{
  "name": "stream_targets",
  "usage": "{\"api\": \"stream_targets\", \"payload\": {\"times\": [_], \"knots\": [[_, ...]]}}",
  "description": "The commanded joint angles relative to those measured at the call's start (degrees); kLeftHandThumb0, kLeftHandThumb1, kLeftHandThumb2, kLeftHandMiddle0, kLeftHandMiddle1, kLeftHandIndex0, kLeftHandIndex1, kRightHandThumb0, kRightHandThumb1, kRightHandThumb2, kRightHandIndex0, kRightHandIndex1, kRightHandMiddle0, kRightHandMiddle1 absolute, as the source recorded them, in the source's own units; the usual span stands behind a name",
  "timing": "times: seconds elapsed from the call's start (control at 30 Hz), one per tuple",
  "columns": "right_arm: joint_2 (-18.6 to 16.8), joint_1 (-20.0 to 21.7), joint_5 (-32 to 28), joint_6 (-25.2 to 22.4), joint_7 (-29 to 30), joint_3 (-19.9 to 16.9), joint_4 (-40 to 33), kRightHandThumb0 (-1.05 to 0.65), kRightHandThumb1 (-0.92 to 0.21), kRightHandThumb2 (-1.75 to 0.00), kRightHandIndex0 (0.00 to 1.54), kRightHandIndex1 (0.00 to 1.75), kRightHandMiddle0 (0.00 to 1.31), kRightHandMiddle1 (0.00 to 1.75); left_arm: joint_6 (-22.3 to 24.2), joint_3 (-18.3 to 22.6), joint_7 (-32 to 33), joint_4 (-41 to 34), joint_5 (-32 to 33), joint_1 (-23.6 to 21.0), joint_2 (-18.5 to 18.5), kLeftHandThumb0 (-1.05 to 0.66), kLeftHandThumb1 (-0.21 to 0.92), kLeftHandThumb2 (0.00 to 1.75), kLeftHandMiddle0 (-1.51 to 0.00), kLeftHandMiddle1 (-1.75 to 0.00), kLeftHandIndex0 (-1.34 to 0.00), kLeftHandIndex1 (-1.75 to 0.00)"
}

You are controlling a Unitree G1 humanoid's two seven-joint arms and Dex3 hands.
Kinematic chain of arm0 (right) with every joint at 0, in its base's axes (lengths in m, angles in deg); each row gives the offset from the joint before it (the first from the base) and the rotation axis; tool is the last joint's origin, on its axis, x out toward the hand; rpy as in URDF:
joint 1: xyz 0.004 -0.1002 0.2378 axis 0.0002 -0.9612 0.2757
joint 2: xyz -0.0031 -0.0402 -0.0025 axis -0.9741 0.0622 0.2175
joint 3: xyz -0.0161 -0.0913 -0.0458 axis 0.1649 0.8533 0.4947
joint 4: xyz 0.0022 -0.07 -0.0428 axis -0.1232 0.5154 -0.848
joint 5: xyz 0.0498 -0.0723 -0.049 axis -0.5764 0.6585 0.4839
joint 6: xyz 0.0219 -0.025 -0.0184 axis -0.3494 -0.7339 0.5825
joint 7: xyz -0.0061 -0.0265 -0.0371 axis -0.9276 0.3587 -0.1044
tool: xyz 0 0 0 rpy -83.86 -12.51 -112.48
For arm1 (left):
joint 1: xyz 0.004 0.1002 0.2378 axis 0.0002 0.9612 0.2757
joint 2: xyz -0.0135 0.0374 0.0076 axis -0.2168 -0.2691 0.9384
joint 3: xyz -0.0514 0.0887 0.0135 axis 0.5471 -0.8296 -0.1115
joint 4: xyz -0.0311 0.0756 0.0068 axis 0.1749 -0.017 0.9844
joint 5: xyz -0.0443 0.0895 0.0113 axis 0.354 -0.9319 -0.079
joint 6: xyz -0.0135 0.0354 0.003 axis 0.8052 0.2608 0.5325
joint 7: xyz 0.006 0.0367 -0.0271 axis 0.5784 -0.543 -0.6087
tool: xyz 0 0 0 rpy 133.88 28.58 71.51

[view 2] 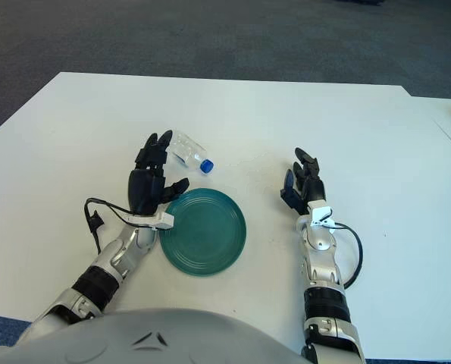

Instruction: Put the bottle into the plate.

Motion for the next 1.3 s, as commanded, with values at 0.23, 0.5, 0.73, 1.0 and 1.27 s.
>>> {"api": "stream_targets", "payload": {"times": [0.23,0.5,0.73,1.0,1.27], "knots": [[-0.33,-0.9,0.19,-2.03,0.37,0.41,5.7,-0.68,-0.92,-0.83,0.19,0.0,0.0,0.54,2.07,-2.0,-1.95,1.14,-1.44,-0.22,-2.85,-1.05,0.92,0.75,0.0,0.0,0.0,-0.01],[-0.31,-0.09,0.48,-0.84,0.56,0.64,8.07,-0.68,-0.92,-0.81,0.17,0.0,0.0,0.54,2.68,-3.02,-3.56,-0.08,-2.45,-1.88,-3.91,-1.05,0.92,0.83,0.0,0.0,0.0,0.0],[0.01,0.61,0.58,0.39,0.42,0.83,10.56,-0.69,-0.92,-0.8,0.17,0.0,0.0,0.52,2.37,-3.78,-7.88,-0.56,-2.77,-4.46,-5.88,-1.05,0.92,0.9,0.0,0.0,0.0,0.0],[0.18,1.59,0.69,1.99,0.85,1.02,13.46,-0.68,-0.92,-0.8,0.17,0.0,0.0,0.51,0.56,-3.9,-16.71,-2.9,-1.59,-6.91,-9.32,-1.05,0.92,0.86,0.0,0.0,0.0,0.0],[-0.02,1.57,0.93,3.9,1.4,1.67,14.48,-0.68,-0.92,-0.79,0.17,0.0,0.0,0.52,1.71,-1.85,-30.62,-11.95,0.47,-8.6,-12.7,-1.05,0.92,0.65,-0.11,-0.03,-0.07,-0.04]]}}
